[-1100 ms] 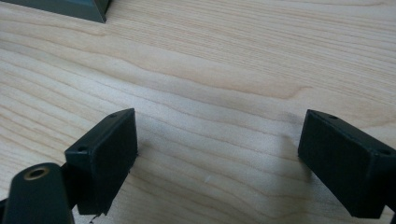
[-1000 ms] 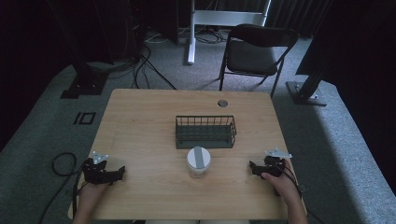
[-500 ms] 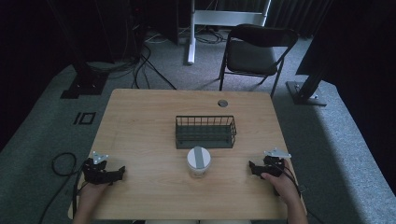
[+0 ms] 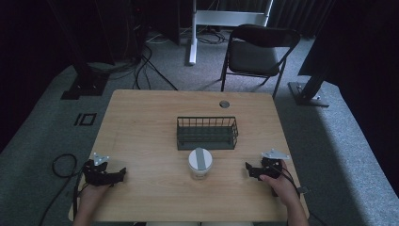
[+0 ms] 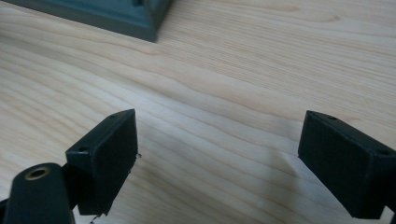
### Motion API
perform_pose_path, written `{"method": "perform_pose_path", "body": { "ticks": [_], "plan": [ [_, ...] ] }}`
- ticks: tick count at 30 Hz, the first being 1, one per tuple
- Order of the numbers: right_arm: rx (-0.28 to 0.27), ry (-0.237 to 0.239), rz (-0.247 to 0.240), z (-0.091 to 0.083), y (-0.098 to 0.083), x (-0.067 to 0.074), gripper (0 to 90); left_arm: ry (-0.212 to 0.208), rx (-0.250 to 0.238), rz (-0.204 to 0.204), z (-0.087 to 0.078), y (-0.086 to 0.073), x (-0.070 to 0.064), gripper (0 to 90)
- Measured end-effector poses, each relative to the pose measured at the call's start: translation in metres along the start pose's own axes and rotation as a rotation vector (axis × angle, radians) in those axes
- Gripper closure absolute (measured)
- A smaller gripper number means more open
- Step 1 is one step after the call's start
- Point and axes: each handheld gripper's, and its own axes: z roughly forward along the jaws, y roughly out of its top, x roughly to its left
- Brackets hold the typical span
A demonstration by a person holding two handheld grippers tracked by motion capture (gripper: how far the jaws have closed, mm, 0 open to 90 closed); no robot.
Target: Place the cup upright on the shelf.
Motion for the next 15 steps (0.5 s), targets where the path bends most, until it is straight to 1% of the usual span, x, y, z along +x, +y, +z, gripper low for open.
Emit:
{"method": "perform_pose_path", "body": {
  "ticks": [3,5,8,9,11,15],
  "plan": [
    [0.009,0.007,0.003,0.000,0.001,0.003,11.8,0.000,0.000,0.000,0.000,0.000,0.000,0.2],
    [0.008,0.018,0.015,0.001,0.002,0.005,11.8,0.000,0.000,0.000,0.000,0.000,0.000,0.2],
    [0.004,0.034,0.011,0.002,0.002,0.009,11.8,0.000,0.000,0.000,0.000,0.000,0.000,0.2],
    [0.001,0.043,0.003,0.002,0.002,0.011,11.8,0.000,0.000,0.000,0.000,0.000,0.000,0.2],
    [0.002,0.048,-0.006,0.003,0.003,0.015,11.8,0.000,0.000,0.000,0.000,0.000,0.000,0.2],
    [0.002,0.068,-0.003,0.006,0.003,0.022,11.8,0.000,0.000,0.000,0.000,0.000,0.000,0.2]
  ]
}}
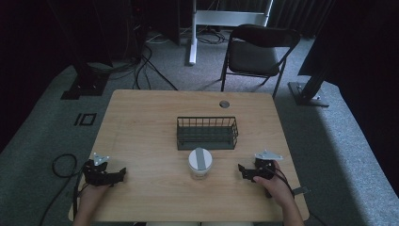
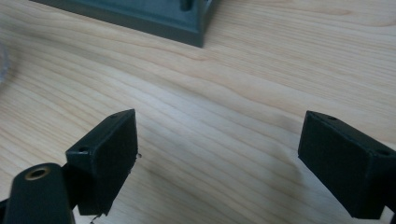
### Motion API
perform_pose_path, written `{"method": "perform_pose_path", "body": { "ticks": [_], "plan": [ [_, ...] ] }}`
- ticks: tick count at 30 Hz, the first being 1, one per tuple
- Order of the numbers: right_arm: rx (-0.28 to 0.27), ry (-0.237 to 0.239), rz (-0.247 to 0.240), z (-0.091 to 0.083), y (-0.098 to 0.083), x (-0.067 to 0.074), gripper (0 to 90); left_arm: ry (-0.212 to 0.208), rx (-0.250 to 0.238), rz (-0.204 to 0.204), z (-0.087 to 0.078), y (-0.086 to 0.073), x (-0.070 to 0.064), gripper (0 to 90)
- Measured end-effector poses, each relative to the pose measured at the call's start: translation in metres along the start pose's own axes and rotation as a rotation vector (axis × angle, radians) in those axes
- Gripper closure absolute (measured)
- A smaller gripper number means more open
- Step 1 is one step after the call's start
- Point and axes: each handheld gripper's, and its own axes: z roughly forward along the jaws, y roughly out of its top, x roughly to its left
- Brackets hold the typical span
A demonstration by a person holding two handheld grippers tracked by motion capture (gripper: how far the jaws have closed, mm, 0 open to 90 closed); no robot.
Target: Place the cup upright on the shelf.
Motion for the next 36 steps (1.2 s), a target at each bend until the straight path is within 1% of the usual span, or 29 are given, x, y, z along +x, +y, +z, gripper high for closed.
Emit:
{"method": "perform_pose_path", "body": {
  "ticks": [9,11,13,15,17,22,28,34,36],
  "plan": [
    [-0.003,0.051,-0.059,0.006,0.001,0.020,11.8,0.000,0.000,0.000,0.000,0.000,0.000,0.2],
    [-0.007,0.064,-0.064,0.008,0.001,0.024,12.9,0.000,0.000,0.000,0.000,0.000,0.000,0.2],
    [-0.016,0.071,-0.079,0.009,0.002,0.029,13.0,0.000,0.001,0.000,0.000,0.000,0.000,0.2],
    [-0.029,0.089,-0.079,0.009,0.003,0.033,13.0,0.000,0.000,0.000,0.000,0.000,0.000,0.2],
    [-0.042,0.100,-0.092,0.009,0.004,0.037,13.0,0.000,0.000,0.000,0.000,0.000,0.000,0.2],
    [-0.065,0.158,-0.127,0.007,0.006,0.047,12.9,0.000,0.000,0.000,0.000,0.000,0.000,0.2],
    [-0.081,0.196,-0.152,0.005,0.009,0.057,12.9,0.000,0.000,0.000,0.000,0.000,0.000,0.2],
    [-0.088,0.235,-0.190,0.005,0.011,0.068,12.9,0.000,0.000,0.000,0.000,0.000,0.000,0.2],
    [-0.086,0.256,-0.197,0.005,0.012,0.071,12.8,0.000,0.001,0.000,0.000,0.000,0.000,0.2]
  ]
}}
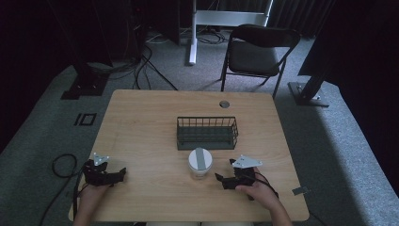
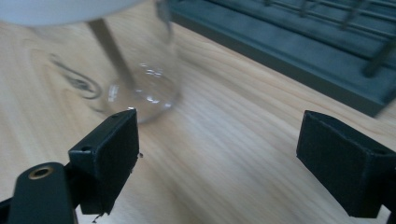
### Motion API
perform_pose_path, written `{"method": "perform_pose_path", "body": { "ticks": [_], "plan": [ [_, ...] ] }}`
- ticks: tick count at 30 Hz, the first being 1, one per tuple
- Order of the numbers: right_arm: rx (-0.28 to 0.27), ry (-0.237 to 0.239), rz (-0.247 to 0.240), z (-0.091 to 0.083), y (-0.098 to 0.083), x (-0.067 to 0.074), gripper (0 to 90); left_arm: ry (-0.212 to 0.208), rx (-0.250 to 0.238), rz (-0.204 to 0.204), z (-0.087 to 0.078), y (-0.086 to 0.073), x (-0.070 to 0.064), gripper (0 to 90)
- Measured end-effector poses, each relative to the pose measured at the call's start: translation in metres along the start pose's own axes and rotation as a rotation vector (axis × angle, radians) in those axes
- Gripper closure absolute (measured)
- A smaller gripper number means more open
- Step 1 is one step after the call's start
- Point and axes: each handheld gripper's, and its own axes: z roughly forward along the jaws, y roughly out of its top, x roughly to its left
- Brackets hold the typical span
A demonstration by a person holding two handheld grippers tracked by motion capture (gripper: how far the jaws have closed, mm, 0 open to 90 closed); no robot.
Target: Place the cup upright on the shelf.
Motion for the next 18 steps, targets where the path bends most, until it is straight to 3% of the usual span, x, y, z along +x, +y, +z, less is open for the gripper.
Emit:
{"method": "perform_pose_path", "body": {
  "ticks": [9,18],
  "plan": [
    [-0.002,0.045,-0.039,0.007,0.005,0.012,12.8,0.000,0.000,0.000,0.000,0.000,0.000,0.2],
    [-0.007,0.087,-0.046,0.014,0.008,0.024,12.7,-0.001,0.000,0.001,0.000,0.000,0.000,0.2]
  ]
}}
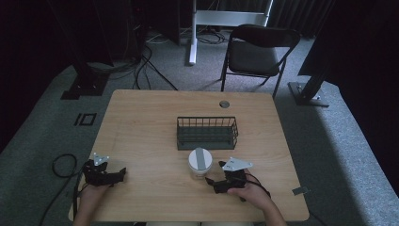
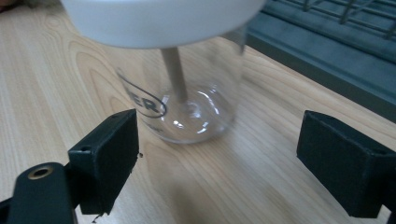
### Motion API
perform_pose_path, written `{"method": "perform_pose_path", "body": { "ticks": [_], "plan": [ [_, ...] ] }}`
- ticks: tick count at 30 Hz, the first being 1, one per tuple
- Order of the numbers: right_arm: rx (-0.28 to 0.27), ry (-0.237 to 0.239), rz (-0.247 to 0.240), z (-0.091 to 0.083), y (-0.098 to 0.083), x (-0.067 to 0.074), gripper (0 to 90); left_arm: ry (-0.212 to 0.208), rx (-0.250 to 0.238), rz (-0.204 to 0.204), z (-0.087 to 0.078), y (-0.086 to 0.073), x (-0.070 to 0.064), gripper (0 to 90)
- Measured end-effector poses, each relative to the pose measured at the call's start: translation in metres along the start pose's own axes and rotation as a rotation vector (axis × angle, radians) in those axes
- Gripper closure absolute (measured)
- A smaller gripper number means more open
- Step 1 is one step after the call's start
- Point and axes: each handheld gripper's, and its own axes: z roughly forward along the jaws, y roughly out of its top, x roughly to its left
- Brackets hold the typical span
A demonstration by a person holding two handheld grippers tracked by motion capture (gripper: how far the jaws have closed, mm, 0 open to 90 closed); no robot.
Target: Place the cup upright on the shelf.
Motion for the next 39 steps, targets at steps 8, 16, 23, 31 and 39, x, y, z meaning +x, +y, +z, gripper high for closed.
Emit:
{"method": "perform_pose_path", "body": {
  "ticks": [8,16,23,31,39],
  "plan": [
    [-0.023,0.025,-0.010,0.008,0.005,0.008,12.7,0.000,0.000,0.000,0.000,0.000,0.000,0.2],
    [-0.036,0.025,-0.015,0.014,0.009,0.014,13.0,0.000,0.000,0.000,0.000,0.000,0.000,0.2],
    [-0.047,0.024,0.015,0.018,0.013,0.016,12.9,0.000,0.000,0.000,0.000,0.000,0.000,0.2],
    [-0.063,0.026,0.034,0.025,0.016,0.019,12.9,0.000,-0.001,0.000,0.000,0.000,0.000,0.2],
    [-0.094,0.012,0.054,0.028,0.018,0.021,12.9,0.000,0.000,0.000,0.000,0.000,0.000,0.2]
  ]
}}
